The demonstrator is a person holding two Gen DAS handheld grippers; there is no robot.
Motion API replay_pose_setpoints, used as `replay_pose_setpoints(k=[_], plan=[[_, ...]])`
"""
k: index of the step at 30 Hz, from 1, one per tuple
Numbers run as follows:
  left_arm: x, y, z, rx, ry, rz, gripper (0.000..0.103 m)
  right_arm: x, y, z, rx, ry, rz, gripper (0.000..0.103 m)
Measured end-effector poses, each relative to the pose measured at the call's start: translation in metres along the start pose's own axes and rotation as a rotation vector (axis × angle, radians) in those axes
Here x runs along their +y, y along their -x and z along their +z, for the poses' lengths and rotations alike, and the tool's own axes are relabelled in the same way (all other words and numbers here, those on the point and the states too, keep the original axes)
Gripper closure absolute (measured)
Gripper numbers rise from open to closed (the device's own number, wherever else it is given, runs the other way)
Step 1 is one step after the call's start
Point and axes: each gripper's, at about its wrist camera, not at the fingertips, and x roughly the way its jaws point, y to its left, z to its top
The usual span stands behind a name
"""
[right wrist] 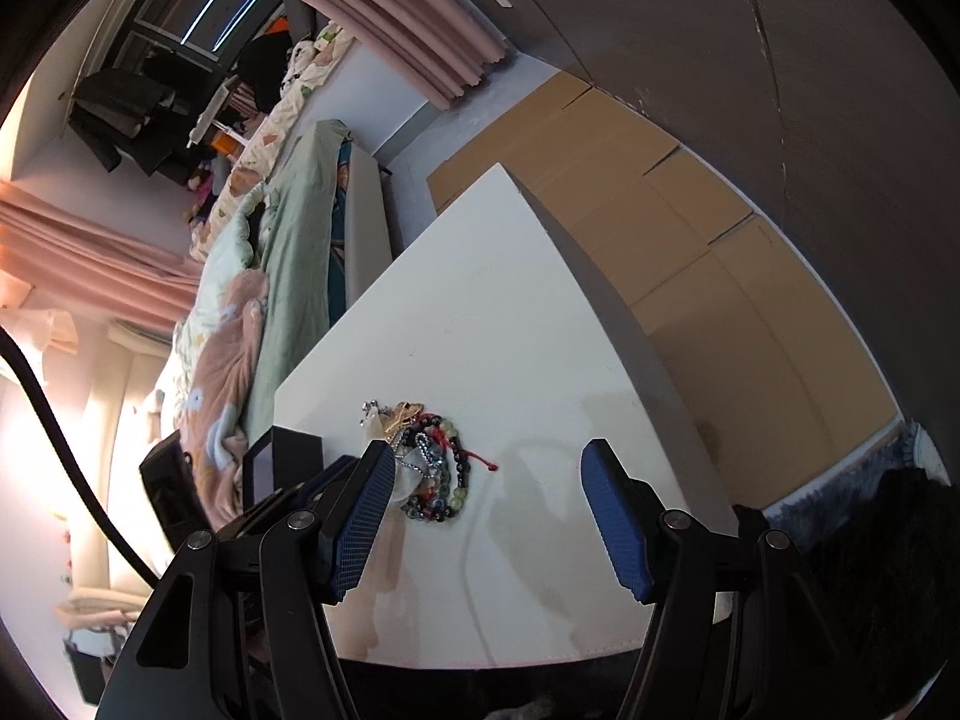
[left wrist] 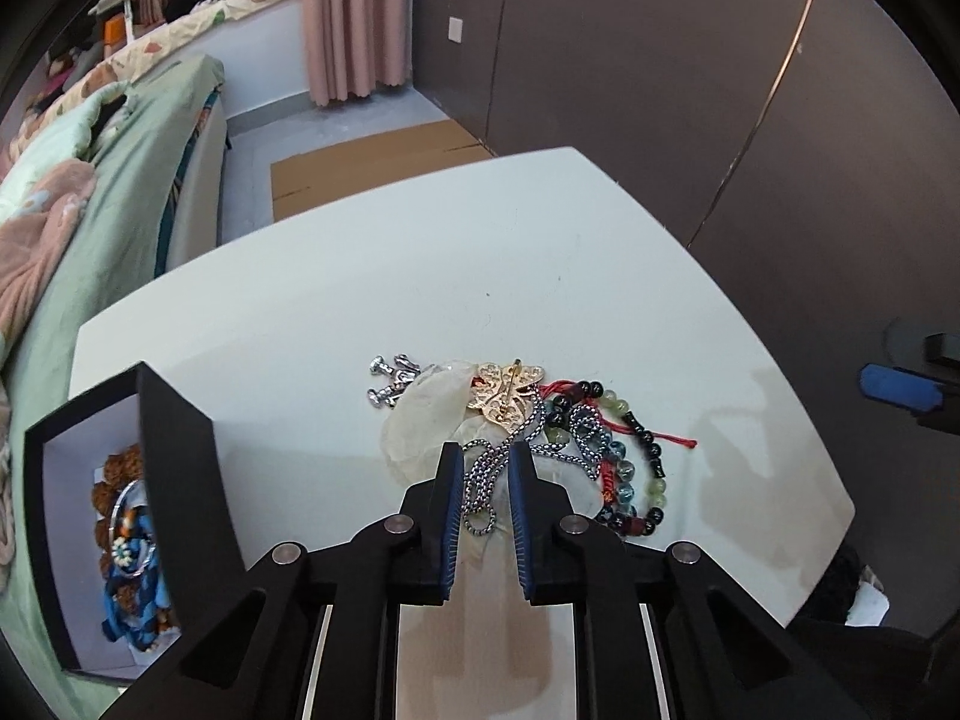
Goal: Organize jewelry
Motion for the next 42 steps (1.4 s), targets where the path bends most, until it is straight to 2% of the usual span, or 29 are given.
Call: replay_pose_setpoints(k=[5,15,18,19,24,37,42], plan=[[-0.003,-0.013,-0.003,0.029,-0.014,-0.009,0.087,0.002,-0.001,0.0,0.008,0.013,-0.001,0.038],[-0.005,-0.018,-0.002,0.002,-0.043,0.013,0.087,0.01,-0.013,-0.004,0.028,0.045,-0.047,0.038],[-0.004,-0.017,-0.002,0.007,-0.039,-0.003,0.092,0.013,-0.014,-0.005,0.025,0.064,-0.056,0.038],[-0.002,-0.016,-0.001,0.007,-0.026,-0.01,0.098,0.014,-0.015,-0.004,0.024,0.069,-0.057,0.038],[0.005,0.006,0.003,-0.039,0.013,-0.021,0.098,0.014,-0.024,-0.004,0.053,0.071,-0.068,0.038],[0.012,0.089,0.016,-0.19,0.044,-0.077,0.098,0.009,-0.033,-0.001,0.063,0.028,-0.068,0.038],[0.016,0.104,0.017,-0.198,0.054,-0.106,0.098,0.017,-0.04,-0.002,0.074,0.039,-0.053,0.038]])
